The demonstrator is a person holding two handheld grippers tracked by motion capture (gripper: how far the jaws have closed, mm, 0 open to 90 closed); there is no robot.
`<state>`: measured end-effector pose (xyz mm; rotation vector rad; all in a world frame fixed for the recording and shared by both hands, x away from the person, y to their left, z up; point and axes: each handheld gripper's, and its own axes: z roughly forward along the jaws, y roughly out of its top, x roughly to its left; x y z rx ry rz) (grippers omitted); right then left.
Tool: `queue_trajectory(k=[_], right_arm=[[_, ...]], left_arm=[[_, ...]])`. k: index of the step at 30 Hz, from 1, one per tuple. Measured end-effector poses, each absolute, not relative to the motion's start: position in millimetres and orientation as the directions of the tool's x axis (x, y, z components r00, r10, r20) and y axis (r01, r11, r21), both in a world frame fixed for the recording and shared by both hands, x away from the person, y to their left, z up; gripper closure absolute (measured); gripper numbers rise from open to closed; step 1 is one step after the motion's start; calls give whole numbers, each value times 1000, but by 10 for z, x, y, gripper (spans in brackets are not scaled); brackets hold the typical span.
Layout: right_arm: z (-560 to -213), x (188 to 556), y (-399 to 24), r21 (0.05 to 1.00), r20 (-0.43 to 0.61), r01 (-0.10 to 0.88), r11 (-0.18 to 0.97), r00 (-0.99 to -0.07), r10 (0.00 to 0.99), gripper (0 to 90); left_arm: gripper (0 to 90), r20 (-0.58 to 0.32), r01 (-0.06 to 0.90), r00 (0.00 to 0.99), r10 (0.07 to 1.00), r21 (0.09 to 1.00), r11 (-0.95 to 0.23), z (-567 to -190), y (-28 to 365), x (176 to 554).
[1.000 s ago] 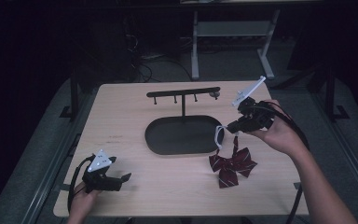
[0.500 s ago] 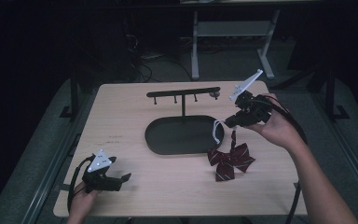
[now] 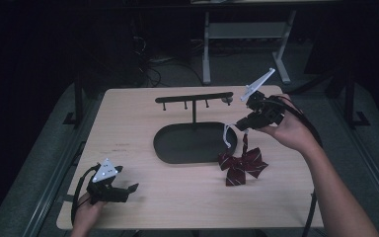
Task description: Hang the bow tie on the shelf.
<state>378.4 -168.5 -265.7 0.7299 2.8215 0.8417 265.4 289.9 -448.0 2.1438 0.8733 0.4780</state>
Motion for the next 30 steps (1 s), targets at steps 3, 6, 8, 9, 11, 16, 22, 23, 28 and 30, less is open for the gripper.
queue_trajectory(k=[3,6,8,9,11,16,22,23,28,30], right_arm=[[-2626,3811,-1658,539,26,413,734,-879,476,870],[-2608,3824,-1647,540,27,415,732,-878,478,870],[-2593,3847,-1632,538,25,416,733,-877,479,870],[-2590,3858,-1629,538,24,414,734,-878,478,870],[-2586,3875,-1621,535,28,418,734,-877,480,870],[-2577,3927,-1602,532,26,419,736,-877,480,870],[-2572,3999,-1576,529,27,423,736,-875,484,870],[-2572,4012,-1572,528,31,426,735,-874,485,870],[-2568,4082,-1568,523,26,430,736,-871,490,870],[-2562,4117,-1568,522,26,434,734,-869,495,870]], left_arm=[[131,51,433,696,716,765,-476,-4478,2901,2655],[131,54,431,698,714,765,-479,-4477,2899,2655],[130,52,432,698,714,765,-477,-4475,2898,2655],[131,52,431,698,714,766,-477,-4476,2898,2655],[131,54,430,698,714,765,-479,-4477,2898,2655],[131,52,431,698,714,766,-477,-4476,2897,2655],[130,51,431,698,714,766,-477,-4475,2899,2655],[131,51,431,698,714,766,-477,-4475,2899,2655],[131,52,431,698,714,766,-477,-4473,2902,2656],[131,55,428,699,713,767,-479,-4473,2907,2658]])
